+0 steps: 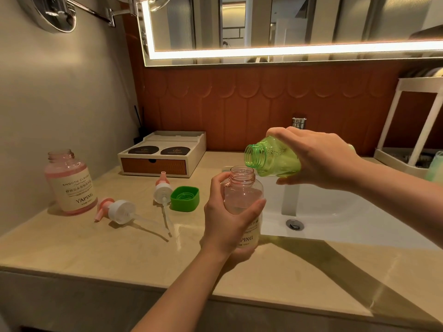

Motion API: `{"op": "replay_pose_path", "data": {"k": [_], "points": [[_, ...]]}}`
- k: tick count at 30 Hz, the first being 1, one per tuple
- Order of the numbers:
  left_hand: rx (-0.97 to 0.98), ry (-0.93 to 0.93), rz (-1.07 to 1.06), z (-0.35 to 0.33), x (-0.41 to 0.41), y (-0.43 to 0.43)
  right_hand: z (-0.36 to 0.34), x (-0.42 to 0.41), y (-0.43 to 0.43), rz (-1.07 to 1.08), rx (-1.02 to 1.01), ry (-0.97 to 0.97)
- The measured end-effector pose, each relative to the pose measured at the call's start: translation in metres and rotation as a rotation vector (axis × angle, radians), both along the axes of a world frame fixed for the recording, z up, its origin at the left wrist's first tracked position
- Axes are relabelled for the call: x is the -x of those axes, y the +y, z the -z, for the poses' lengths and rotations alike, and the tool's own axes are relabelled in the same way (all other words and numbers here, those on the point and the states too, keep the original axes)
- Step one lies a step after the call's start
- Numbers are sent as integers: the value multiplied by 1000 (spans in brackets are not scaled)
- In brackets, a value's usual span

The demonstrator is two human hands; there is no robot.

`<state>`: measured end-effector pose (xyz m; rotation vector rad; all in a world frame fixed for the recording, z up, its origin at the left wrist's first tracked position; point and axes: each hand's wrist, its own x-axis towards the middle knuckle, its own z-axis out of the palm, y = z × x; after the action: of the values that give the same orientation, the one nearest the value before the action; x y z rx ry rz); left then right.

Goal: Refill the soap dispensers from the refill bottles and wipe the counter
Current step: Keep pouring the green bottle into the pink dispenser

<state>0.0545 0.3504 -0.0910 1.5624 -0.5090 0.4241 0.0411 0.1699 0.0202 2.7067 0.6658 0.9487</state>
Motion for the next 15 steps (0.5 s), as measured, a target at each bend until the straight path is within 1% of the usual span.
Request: {"op": "replay_pose_path", "data": {"k": [15], "points": [[6,9,13,-3,4,0,-1,-5,-1,-70,66,-89]]}}
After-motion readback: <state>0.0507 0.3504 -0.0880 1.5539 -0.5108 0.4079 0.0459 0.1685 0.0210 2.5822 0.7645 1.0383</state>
